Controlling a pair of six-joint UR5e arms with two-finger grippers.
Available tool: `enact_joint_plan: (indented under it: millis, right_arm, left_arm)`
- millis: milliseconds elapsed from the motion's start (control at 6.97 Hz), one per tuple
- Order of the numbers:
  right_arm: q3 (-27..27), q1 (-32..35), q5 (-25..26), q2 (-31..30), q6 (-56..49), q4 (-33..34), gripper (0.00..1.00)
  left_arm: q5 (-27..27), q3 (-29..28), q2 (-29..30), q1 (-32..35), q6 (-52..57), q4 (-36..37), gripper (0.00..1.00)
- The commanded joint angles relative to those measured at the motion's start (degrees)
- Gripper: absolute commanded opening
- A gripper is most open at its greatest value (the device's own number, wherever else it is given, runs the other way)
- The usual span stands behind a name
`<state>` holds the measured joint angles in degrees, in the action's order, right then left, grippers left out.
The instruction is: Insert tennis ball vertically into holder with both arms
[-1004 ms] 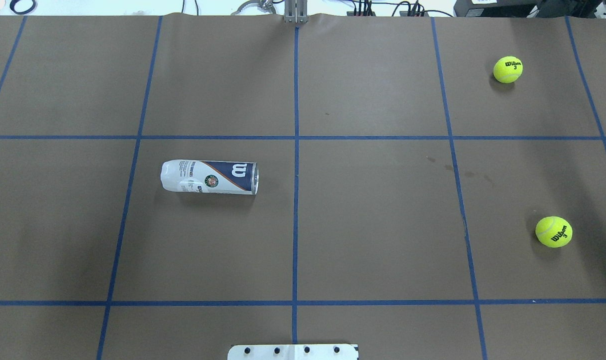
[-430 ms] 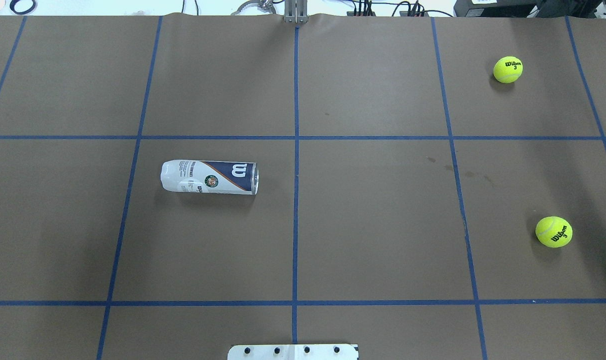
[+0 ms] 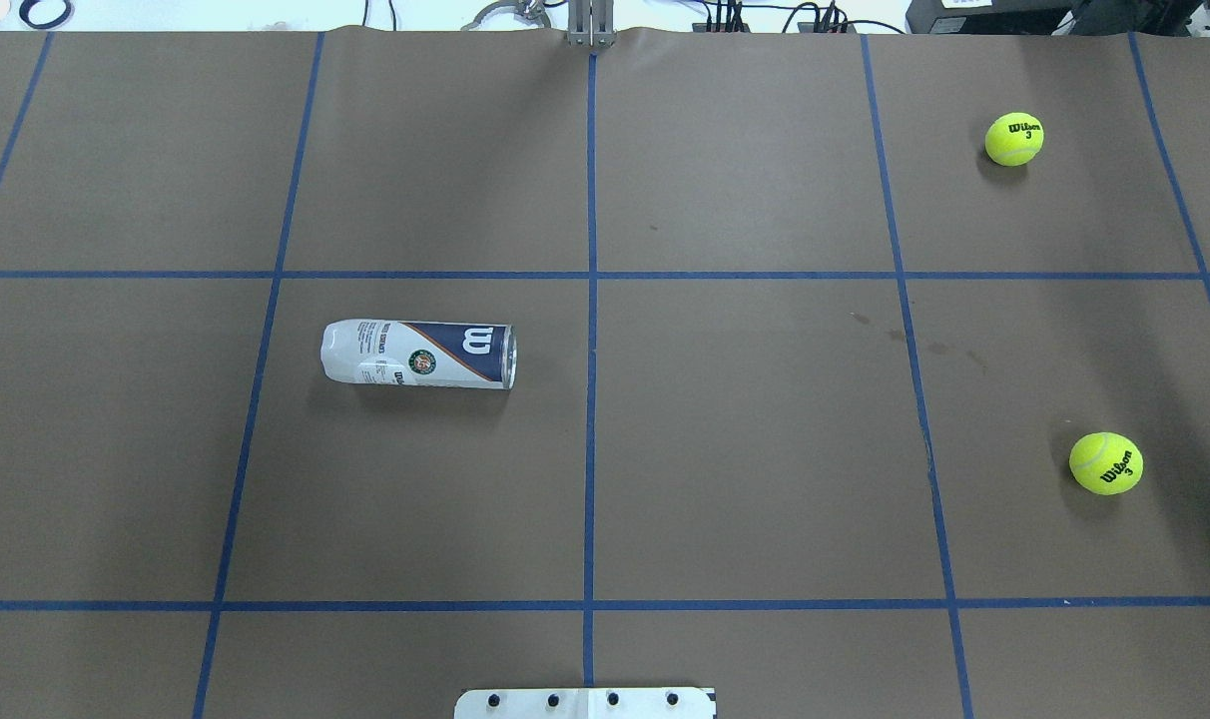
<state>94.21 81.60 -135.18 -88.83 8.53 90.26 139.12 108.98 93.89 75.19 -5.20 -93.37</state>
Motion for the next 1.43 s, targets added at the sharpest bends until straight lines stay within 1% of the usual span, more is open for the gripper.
enact_joint_plan:
  millis: [0, 143, 574, 861, 1004, 1291]
  right_arm:
    - [-0.69, -0.04, 0.00, 0.06, 0.00, 0.00, 0.99]
    - [-0.69, -0.04, -0.17, 0.15, 0.00, 0.00, 0.99]
    - [-0.60, -0.04, -1.58, 0.59, 0.09, 0.09, 0.99]
    - [-0.51, -0.04, -2.02, 0.59, 0.09, 0.09, 0.99]
    - [-0.51, -0.04, -2.02, 0.59, 0.09, 0.09, 0.99]
    - [-0.60, -0.04, -2.02, 0.50, 0.09, 0.18, 0.99]
  left_arm:
    - [0.01, 0.71, 5.32, -4.60, 0.54, -0.84, 0.99]
    - [-0.16, 1.06, 8.30, -6.26, -0.25, -0.67, 0.99]
    - [-0.42, 2.03, 12.71, -9.52, -5.41, -0.76, 0.95]
    - [-0.60, 1.59, 13.86, -11.11, -6.50, -0.76, 0.99]
    - [-0.69, 1.33, 14.65, -12.68, -6.41, -0.85, 0.99]
    - [-1.91, -0.77, 18.16, -14.45, -6.49, -0.85, 1.00]
